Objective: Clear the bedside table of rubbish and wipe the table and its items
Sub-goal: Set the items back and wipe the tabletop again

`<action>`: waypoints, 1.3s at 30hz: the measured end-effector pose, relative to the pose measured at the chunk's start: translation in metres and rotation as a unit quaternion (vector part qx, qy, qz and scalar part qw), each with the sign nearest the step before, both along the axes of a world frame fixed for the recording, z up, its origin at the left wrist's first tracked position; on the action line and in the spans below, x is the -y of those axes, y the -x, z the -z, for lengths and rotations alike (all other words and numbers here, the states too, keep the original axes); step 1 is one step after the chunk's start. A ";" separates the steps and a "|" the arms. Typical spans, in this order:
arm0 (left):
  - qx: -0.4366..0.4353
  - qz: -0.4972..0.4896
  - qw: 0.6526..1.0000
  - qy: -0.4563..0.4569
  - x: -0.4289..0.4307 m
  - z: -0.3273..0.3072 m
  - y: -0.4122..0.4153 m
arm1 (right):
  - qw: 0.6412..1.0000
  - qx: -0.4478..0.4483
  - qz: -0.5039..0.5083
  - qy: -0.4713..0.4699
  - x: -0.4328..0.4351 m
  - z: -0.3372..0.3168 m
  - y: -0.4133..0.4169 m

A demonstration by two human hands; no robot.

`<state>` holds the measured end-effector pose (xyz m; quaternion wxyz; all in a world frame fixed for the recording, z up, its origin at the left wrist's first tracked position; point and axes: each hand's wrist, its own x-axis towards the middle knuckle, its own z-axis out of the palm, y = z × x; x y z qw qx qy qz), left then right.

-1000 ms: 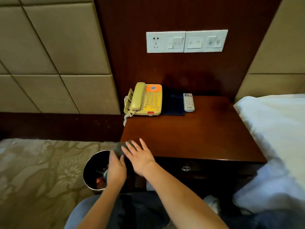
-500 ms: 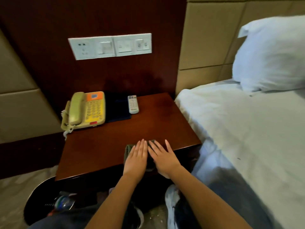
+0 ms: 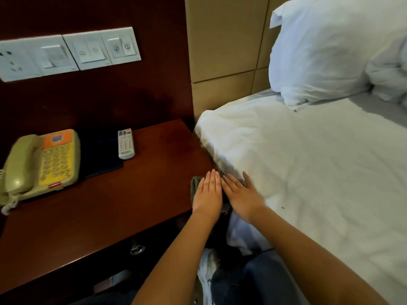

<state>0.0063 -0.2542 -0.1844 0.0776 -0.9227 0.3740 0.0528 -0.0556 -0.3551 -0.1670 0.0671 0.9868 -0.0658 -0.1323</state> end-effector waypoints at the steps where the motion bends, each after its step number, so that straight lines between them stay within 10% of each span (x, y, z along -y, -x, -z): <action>1: -0.002 0.003 1.000 0.004 0.004 0.000 0.000 | 1.000 -0.009 0.004 -0.008 0.002 -0.002 0.002; 25: -0.038 0.069 0.997 0.002 -0.014 -0.009 0.000 | 0.975 -0.062 0.112 -0.182 -0.028 -0.042 -0.021; 39: -0.066 0.026 0.997 0.020 -0.003 -0.008 -0.080 | 0.877 0.052 0.256 -0.402 -0.019 -0.020 -0.100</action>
